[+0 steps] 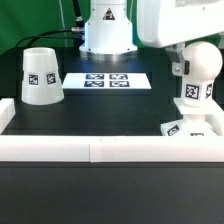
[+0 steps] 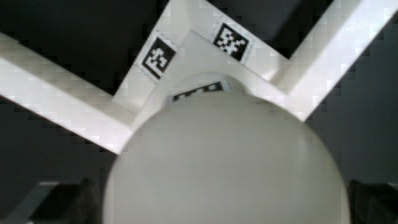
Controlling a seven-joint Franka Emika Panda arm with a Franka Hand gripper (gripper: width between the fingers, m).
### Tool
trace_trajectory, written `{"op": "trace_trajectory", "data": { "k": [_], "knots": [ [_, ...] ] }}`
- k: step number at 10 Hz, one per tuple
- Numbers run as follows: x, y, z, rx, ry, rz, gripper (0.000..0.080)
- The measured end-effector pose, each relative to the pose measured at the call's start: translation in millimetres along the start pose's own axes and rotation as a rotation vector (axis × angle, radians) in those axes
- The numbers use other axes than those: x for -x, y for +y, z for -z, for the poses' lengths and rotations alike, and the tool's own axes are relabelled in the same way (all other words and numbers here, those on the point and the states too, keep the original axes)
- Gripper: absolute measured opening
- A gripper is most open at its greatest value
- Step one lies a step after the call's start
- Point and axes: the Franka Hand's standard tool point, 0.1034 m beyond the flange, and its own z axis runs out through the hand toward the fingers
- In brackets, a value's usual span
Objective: Assemble lamp
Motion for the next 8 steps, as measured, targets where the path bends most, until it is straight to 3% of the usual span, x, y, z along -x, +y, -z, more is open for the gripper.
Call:
{"op": "trace_trajectory", "data": {
  "k": [2, 3, 8],
  "knots": [
    [0.9, 1.4, -0.1, 0.007, -0.005, 0.063, 0.0698],
    [0.8, 1.5, 0.0, 0.008, -0.004, 0.061, 0.0575],
    [-0.3, 1.6, -0.3, 0.011, 0.010, -0.092, 0.0577]
  ]
}}
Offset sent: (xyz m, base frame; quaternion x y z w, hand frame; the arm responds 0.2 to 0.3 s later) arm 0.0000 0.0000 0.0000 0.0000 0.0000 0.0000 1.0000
